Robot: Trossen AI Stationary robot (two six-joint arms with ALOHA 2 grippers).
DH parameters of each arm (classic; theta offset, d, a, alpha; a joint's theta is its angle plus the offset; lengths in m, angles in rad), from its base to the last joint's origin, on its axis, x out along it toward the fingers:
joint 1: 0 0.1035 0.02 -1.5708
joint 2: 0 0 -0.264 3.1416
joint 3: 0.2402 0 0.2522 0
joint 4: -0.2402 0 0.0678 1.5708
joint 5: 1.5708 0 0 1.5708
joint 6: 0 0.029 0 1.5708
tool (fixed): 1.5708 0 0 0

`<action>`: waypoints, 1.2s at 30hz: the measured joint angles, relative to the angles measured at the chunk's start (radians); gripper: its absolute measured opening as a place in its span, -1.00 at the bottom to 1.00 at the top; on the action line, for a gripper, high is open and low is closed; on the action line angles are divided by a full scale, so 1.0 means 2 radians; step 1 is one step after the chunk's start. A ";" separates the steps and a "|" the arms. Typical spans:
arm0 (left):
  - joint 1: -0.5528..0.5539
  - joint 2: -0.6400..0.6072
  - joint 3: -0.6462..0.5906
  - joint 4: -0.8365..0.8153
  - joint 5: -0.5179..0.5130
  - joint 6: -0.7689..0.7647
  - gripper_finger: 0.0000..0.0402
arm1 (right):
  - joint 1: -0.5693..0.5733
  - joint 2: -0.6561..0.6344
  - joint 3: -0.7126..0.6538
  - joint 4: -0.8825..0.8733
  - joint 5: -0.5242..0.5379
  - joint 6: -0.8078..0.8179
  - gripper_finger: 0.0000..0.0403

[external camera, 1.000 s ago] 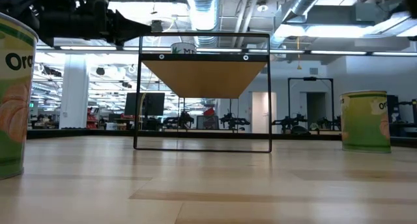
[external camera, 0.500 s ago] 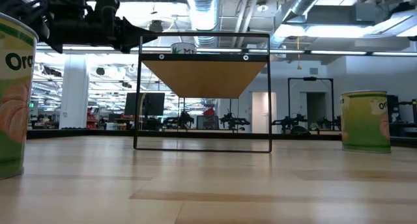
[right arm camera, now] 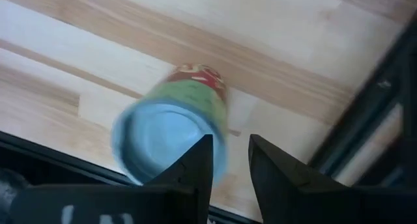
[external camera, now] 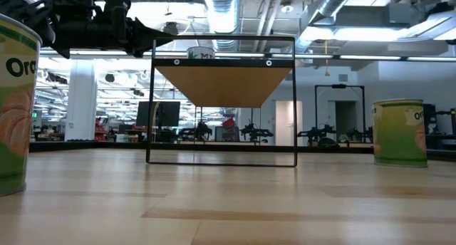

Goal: Pick and place cans onto a shelf
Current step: Put the canned spaghetti sauce on the shelf

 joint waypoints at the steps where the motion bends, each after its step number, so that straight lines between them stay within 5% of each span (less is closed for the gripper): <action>1: 0.000 0.000 0.000 0.000 0.000 0.000 -0.97 | -0.002 0.002 0.000 0.004 0.002 -0.007 -0.40; 12: 0.000 0.000 0.000 -0.001 0.000 0.001 -0.97 | -0.044 0.011 0.000 0.016 0.004 -0.098 -0.56; 24: 0.000 0.000 0.000 -0.002 0.000 0.001 -0.97 | -0.078 0.013 0.001 0.017 0.000 -0.193 -0.96; 36: 0.000 0.000 0.000 -0.002 0.000 0.001 -0.97 | -0.160 -0.050 0.000 0.001 0.002 -0.327 -0.98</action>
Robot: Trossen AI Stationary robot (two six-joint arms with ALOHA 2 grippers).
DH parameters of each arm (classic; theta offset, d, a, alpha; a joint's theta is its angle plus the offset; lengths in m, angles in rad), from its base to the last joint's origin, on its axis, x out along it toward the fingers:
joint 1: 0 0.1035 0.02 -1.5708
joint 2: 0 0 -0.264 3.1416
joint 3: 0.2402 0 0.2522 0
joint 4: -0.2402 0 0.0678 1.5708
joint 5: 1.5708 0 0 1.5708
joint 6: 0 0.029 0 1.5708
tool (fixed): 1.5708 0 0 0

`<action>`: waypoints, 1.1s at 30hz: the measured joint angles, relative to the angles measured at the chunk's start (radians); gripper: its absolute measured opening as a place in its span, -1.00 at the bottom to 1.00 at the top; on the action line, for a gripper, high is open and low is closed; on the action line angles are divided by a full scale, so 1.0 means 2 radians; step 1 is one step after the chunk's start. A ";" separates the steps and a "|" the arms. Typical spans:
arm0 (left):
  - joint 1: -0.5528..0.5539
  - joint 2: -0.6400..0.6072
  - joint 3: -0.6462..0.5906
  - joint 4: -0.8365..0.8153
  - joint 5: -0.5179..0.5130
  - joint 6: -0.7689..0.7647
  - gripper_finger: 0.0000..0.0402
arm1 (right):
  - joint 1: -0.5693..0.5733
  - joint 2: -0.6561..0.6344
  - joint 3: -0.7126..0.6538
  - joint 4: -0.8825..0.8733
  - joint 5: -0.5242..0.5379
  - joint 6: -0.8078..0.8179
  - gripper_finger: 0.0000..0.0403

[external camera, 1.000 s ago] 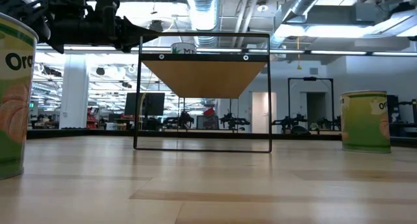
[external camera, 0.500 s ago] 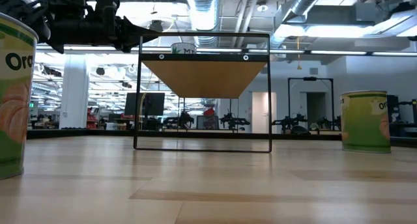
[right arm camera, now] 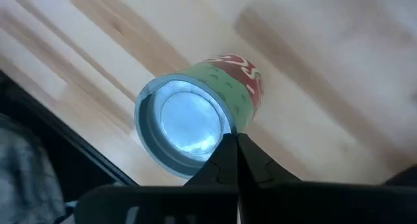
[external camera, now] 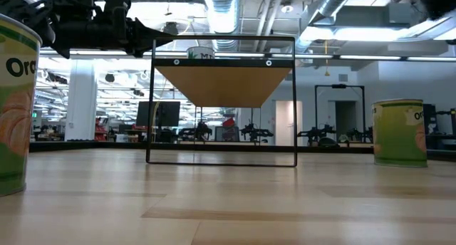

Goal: Pick and place cans onto a shelf
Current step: Put the canned spaghetti sauce on the shelf

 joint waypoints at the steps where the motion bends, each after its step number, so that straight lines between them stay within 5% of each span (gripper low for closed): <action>1: 0.000 0.000 0.000 0.000 0.000 0.000 -0.97 | -0.012 -0.009 0.000 -0.001 0.000 -0.015 -0.98; 14: 0.000 0.000 0.000 0.000 -0.001 0.002 -0.97 | -0.200 -0.059 0.152 -0.023 0.001 -0.332 -0.98; 23: 0.000 0.000 0.000 0.000 -0.001 0.004 -0.97 | -0.358 -0.034 0.264 -0.025 -0.002 -0.409 -0.99; 33: 0.000 0.000 0.000 0.000 0.000 0.004 -0.97 | -0.501 0.107 0.376 -0.045 -0.141 -0.464 -0.98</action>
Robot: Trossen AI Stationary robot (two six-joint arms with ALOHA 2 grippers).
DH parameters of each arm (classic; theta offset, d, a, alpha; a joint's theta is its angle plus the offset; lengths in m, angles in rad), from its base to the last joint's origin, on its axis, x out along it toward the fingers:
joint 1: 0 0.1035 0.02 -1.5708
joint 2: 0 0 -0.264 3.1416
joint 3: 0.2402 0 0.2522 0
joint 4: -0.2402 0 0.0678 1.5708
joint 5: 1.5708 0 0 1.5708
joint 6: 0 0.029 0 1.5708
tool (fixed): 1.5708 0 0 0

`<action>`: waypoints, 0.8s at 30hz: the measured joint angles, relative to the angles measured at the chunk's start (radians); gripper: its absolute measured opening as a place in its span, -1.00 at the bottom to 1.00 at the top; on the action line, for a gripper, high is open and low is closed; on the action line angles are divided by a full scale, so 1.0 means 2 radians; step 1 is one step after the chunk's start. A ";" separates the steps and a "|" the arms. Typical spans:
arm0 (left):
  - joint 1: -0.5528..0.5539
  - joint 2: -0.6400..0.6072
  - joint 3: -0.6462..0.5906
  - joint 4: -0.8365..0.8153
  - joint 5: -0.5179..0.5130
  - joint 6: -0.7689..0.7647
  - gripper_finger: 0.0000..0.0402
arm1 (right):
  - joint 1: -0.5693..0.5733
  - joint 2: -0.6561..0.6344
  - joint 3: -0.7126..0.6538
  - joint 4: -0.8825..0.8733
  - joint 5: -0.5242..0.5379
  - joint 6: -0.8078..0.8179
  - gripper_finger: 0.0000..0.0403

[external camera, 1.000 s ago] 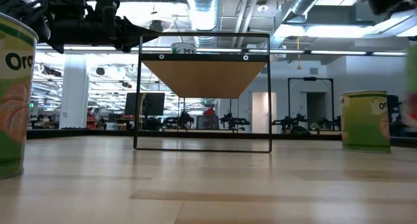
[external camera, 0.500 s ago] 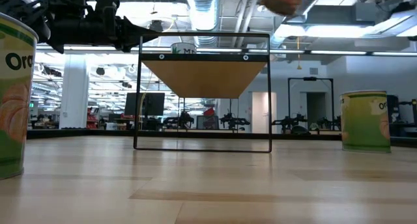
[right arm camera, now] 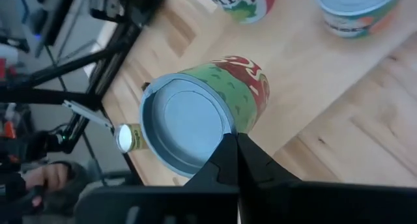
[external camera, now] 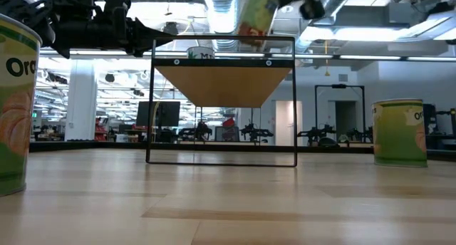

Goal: Pick and place cans onto a shelf
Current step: Put the canned spaghetti sauce on the shelf

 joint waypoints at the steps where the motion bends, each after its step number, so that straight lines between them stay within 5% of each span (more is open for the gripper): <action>1: 0.000 0.000 0.000 0.000 0.000 0.000 -0.97 | -0.006 0.016 0.013 -0.008 -0.011 -0.005 -0.98; 12: 0.000 0.000 0.000 0.000 0.000 0.000 -0.97 | -0.054 0.130 0.125 -0.097 -0.043 -0.036 -0.98; 24: 0.000 0.000 0.000 0.000 0.000 0.000 -0.97 | -0.071 0.164 0.137 -0.132 -0.049 -0.039 -0.97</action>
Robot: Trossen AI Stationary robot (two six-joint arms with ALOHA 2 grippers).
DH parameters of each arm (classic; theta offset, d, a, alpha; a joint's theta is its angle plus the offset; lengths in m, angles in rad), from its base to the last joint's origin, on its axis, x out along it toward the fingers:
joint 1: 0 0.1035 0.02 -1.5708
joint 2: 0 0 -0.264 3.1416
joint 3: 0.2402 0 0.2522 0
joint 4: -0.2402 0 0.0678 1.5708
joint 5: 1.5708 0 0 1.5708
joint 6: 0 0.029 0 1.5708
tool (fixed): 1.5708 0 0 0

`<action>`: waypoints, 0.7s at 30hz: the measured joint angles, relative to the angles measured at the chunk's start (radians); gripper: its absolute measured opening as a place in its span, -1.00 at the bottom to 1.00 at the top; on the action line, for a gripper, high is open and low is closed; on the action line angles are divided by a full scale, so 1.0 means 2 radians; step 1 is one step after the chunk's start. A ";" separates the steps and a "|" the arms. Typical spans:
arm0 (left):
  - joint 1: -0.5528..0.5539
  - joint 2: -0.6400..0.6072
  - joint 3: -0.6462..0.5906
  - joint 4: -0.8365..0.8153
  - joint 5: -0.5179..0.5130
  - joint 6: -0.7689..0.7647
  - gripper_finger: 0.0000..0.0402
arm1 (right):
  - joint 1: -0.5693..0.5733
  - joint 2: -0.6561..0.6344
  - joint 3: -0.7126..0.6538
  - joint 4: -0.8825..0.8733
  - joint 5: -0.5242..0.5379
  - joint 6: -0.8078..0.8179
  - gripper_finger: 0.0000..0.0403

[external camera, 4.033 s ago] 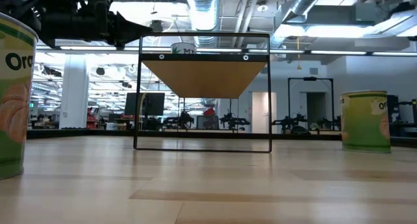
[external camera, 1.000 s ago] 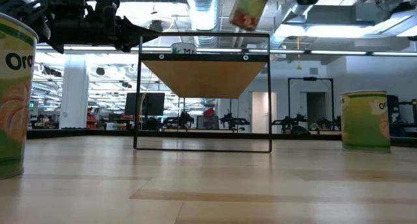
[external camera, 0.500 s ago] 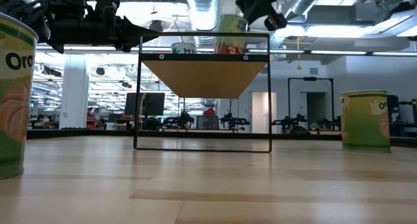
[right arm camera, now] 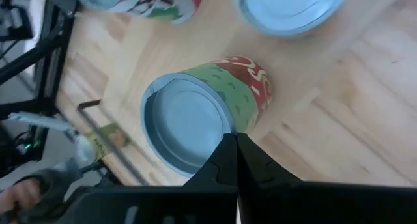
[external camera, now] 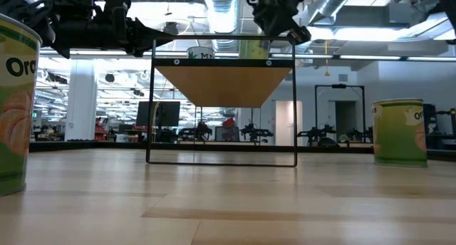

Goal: Pick and place cans onto a shelf
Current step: Put the canned spaghetti sauce on the shelf

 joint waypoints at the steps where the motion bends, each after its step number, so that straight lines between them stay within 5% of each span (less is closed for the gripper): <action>1: 0.000 0.000 0.000 0.000 0.000 0.000 -0.97 | -0.001 0.000 0.000 0.000 0.008 0.000 -0.97; 14: 0.000 0.000 0.000 0.000 0.000 0.000 -0.97 | -0.004 -0.001 0.000 0.023 0.035 0.008 -0.92; 21: 0.000 0.000 0.000 0.000 0.000 0.000 -0.97 | -0.004 -0.001 0.000 0.023 0.039 0.008 -0.71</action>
